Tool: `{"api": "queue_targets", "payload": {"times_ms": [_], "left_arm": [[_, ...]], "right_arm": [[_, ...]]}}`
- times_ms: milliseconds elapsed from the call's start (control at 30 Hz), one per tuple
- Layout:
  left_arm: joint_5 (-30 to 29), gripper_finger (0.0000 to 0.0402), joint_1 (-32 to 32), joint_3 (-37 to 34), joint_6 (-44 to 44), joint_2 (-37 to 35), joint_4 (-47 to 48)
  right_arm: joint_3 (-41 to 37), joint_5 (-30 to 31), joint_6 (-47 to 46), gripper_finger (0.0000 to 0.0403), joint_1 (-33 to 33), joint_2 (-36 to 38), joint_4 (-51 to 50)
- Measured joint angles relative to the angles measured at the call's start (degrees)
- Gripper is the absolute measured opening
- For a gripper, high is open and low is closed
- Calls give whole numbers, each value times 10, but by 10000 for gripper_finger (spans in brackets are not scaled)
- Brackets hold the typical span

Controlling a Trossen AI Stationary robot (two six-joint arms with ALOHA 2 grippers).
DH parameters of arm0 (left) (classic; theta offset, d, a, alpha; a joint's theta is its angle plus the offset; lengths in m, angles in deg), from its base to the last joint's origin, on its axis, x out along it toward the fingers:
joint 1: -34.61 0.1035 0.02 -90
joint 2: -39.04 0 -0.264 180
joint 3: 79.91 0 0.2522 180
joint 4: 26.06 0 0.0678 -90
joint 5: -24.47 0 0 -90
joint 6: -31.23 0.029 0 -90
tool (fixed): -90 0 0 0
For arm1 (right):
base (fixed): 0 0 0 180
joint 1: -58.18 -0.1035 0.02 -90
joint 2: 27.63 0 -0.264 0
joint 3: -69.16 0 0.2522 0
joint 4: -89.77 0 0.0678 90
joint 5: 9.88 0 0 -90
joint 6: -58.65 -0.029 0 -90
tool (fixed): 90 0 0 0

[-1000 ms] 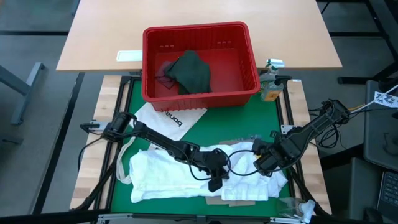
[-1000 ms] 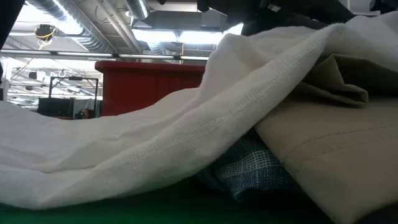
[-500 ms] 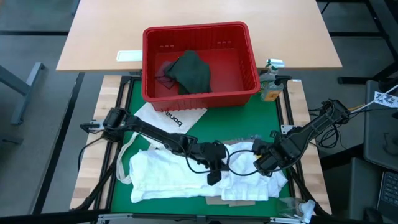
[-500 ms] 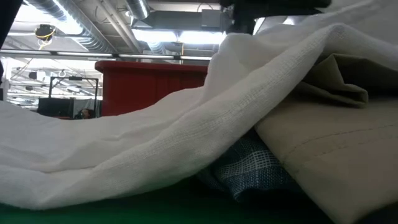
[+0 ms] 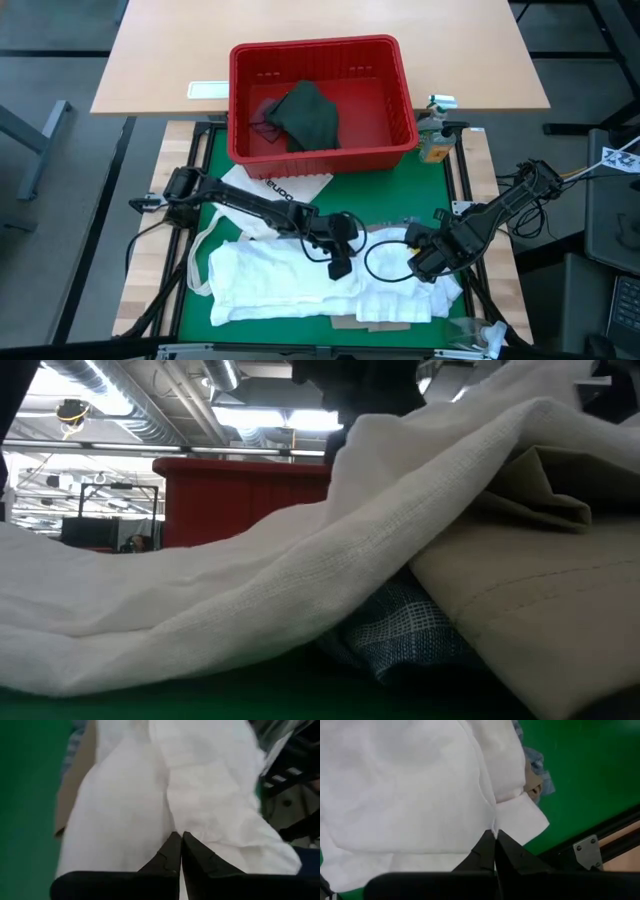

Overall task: Fold Laundry from Bin
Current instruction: Fold the white polo shirt

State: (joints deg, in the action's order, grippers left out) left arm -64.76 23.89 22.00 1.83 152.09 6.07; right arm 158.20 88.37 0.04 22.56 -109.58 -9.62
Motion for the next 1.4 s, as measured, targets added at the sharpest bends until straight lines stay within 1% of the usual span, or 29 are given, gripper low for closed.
{"api": "queue_targets", "payload": {"times_ms": [200, 433, 567, 700, 967, 1033, 1133, 1267, 1400], "left_arm": [[0, 0, 10, 0, 10, 0, 17], [-5, 0, 8, 0, 16, 0, 24], [-35, 0, 9, 0, 17, -6, 59], [-62, 0, 10, 0, 30, -28, 68], [-59, 0, 2, 0, 30, -32, 71], [-60, 0, 2, 0, 30, -32, 72], [-60, 0, 2, 0, 30, -32, 71], [-60, 0, 2, 0, 30, -32, 72], [-60, 0, 1, 0, 30, -32, 72]], "right_arm": [[0, 2, 0, 0, 0, 0, 0], [0, 2, 0, 3, 0, 0, 0], [0, 2, 0, 20, 0, 0, 0], [0, 2, 0, 37, 0, 0, 0], [0, 0, 0, 75, 0, 0, 1], [0, -10, 0, 91, 0, 0, 1], [0, -42, -1, 119, 0, 0, 13], [0, -74, -7, 157, 0, 0, 70], [0, -132, -16, 185, -1, 0, 126]]}}
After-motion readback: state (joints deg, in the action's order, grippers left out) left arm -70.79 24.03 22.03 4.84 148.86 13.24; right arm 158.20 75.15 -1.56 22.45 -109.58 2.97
